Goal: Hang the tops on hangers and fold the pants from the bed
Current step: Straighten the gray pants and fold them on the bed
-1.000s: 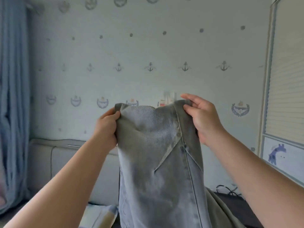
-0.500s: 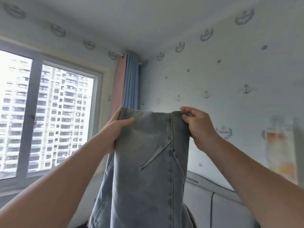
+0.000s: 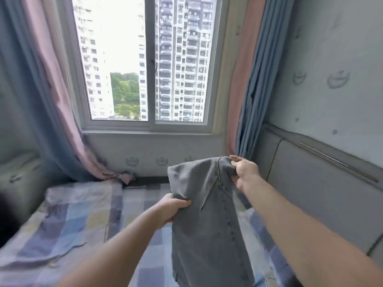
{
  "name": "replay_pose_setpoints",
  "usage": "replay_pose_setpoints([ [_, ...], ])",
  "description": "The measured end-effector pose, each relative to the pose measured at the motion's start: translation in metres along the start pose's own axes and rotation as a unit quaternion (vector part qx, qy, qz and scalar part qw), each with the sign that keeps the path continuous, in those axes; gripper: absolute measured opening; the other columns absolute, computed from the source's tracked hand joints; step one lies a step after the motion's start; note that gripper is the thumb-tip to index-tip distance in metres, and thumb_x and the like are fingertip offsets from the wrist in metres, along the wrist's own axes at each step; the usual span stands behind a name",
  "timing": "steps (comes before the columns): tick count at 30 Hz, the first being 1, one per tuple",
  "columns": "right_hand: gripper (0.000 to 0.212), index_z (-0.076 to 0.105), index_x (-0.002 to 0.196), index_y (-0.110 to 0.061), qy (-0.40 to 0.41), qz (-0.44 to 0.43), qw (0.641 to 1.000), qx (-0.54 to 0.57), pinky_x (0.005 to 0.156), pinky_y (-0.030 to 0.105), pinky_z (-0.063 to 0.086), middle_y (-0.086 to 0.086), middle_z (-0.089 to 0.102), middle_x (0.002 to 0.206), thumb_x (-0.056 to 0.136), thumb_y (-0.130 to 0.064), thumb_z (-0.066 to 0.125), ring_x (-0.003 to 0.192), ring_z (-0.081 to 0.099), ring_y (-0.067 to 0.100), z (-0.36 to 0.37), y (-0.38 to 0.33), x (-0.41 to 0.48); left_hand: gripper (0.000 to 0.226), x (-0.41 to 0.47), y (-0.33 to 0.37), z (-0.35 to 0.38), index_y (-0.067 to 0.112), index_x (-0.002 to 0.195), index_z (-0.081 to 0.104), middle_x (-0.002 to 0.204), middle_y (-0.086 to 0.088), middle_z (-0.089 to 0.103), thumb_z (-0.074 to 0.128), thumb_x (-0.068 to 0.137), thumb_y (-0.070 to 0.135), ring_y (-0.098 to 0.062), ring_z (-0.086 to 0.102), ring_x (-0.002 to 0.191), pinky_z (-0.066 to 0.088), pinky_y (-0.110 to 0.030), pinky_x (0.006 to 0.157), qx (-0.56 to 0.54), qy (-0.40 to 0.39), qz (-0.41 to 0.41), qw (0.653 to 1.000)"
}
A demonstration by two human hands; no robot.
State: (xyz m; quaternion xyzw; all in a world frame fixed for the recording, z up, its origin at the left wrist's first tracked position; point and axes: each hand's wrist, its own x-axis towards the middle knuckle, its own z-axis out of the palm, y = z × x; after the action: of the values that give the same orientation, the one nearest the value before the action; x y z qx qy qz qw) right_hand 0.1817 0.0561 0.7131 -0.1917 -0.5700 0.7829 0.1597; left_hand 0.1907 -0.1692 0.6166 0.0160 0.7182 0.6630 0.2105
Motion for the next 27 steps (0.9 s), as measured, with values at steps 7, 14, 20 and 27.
replay_pose_setpoints([
  [7,0.018,0.059,0.103,-0.015,-0.081,0.139,0.985,-0.069,0.058,0.027,0.045,0.006,0.062,0.088,0.100,0.001,0.051,0.062,0.060,0.013,-0.043,0.148,0.022,0.019,0.004,-0.083,0.014,0.015,0.109,0.074,0.095,-0.009,0.078,0.073,0.092,0.023,-0.023,0.075,0.086,0.062,-0.038,0.071,-0.072,0.118,-0.072,0.988],
  [14,0.039,0.052,0.130,-0.022,-0.228,0.213,0.932,-0.187,0.099,0.031,0.045,0.003,0.051,0.140,0.095,-0.020,0.068,0.123,0.054,0.017,-0.116,0.281,-0.013,0.018,-0.006,-0.131,0.039,0.007,0.108,0.072,0.094,-0.019,0.076,0.070,0.092,0.014,-0.028,0.075,0.079,0.058,-0.033,0.062,-0.184,0.164,-0.138,0.959],
  [20,0.114,0.021,0.155,-0.037,-0.360,0.228,0.871,-0.245,0.096,0.017,0.045,-0.017,0.033,0.149,0.062,-0.064,0.082,0.123,0.044,-0.010,-0.154,0.298,-0.052,0.041,-0.007,-0.145,0.061,0.002,0.127,0.063,0.120,-0.019,0.070,0.069,0.092,0.022,-0.031,0.067,0.113,0.055,-0.039,0.091,-0.276,0.114,-0.170,0.939],
  [27,0.137,-0.009,0.153,-0.049,-0.344,0.119,0.827,-0.428,0.118,0.053,0.026,-0.006,0.031,0.156,0.049,-0.070,0.079,0.145,0.027,0.023,-0.154,0.294,-0.063,0.043,0.004,-0.134,0.088,-0.005,0.125,0.060,0.118,-0.020,0.070,0.068,0.088,0.016,-0.028,0.072,0.105,0.060,-0.033,0.077,-0.439,0.129,-0.124,0.881],
])
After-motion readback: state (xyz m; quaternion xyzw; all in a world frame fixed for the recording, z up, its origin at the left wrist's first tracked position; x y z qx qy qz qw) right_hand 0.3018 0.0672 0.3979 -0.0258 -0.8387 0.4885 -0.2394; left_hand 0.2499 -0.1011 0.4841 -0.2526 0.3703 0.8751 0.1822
